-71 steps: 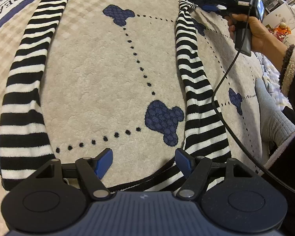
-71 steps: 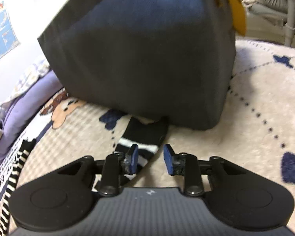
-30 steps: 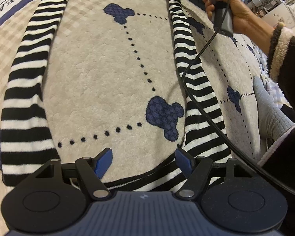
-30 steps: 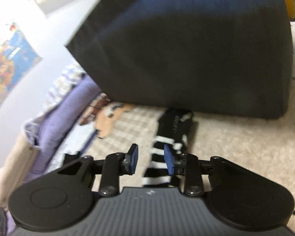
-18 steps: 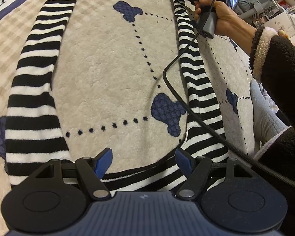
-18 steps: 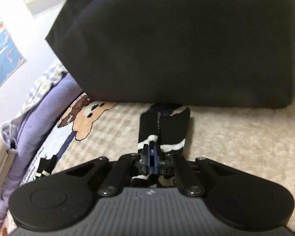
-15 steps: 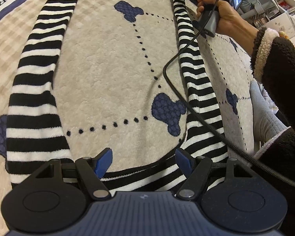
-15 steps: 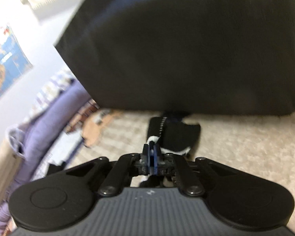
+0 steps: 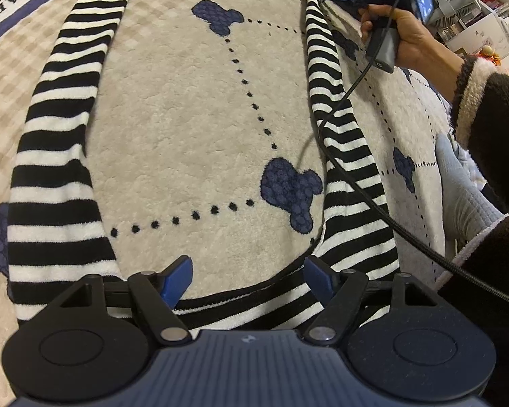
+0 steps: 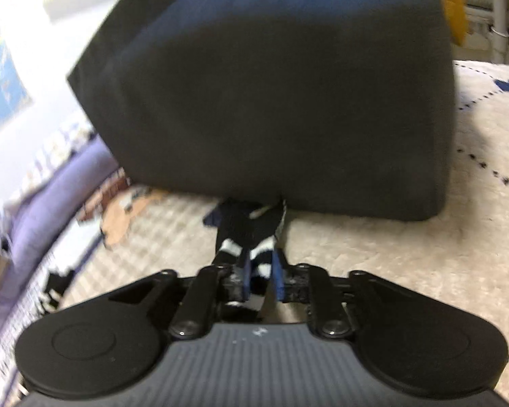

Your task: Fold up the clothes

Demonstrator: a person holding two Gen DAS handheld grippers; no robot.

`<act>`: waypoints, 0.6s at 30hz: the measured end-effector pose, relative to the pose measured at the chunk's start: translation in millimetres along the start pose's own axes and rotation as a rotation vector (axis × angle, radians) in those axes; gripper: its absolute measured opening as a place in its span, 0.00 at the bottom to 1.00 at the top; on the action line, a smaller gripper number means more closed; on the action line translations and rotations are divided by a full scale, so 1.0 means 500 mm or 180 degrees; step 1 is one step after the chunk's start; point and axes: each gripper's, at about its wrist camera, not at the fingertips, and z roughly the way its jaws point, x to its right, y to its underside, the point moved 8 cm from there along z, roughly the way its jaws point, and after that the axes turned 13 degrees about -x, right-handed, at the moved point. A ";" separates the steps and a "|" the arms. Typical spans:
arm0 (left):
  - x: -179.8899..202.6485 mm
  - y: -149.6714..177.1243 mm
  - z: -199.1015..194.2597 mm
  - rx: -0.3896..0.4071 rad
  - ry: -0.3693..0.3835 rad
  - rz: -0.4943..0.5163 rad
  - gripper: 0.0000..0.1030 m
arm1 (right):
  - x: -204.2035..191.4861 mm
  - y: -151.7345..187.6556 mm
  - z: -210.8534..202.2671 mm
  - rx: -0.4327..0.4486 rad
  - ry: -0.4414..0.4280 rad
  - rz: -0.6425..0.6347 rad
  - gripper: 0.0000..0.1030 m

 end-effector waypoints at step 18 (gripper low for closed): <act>0.000 0.000 0.002 0.0005 -0.0009 0.0008 0.72 | -0.128 0.122 -0.034 -0.0532 -0.0049 -0.1438 0.08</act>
